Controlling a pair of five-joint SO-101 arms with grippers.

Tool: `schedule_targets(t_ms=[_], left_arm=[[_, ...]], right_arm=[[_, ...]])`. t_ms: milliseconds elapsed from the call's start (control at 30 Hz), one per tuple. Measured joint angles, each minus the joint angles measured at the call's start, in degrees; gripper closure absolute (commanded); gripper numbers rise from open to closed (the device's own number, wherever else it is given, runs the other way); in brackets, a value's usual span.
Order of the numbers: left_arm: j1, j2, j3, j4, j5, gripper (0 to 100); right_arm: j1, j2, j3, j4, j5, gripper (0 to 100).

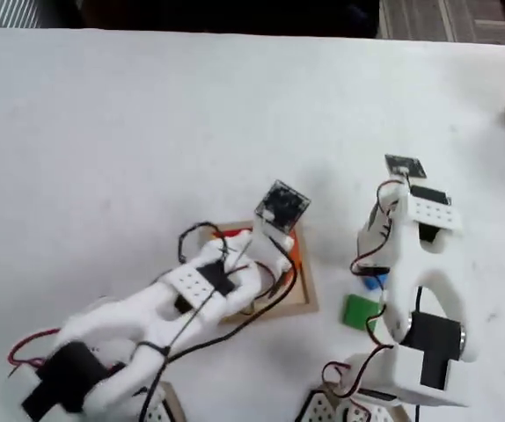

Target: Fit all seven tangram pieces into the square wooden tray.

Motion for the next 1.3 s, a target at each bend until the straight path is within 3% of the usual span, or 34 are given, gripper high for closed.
schedule_targets(t_ms=[967, 1200, 1300], left_arm=[[3.8, -4.5, 2.1, 1.2, -1.9, 98], [1.9, 6.5, -8.8, 12.0, -1.9, 98], [1.5, 7.4, -9.8, 12.8, -1.9, 98]], right_arm=[[0.3, 0.0, 0.0, -1.6, 0.0, 98.1], [0.3, 0.0, 0.0, -1.6, 0.0, 98.1], [0.3, 0.0, 0.0, -1.6, 0.0, 98.1]])
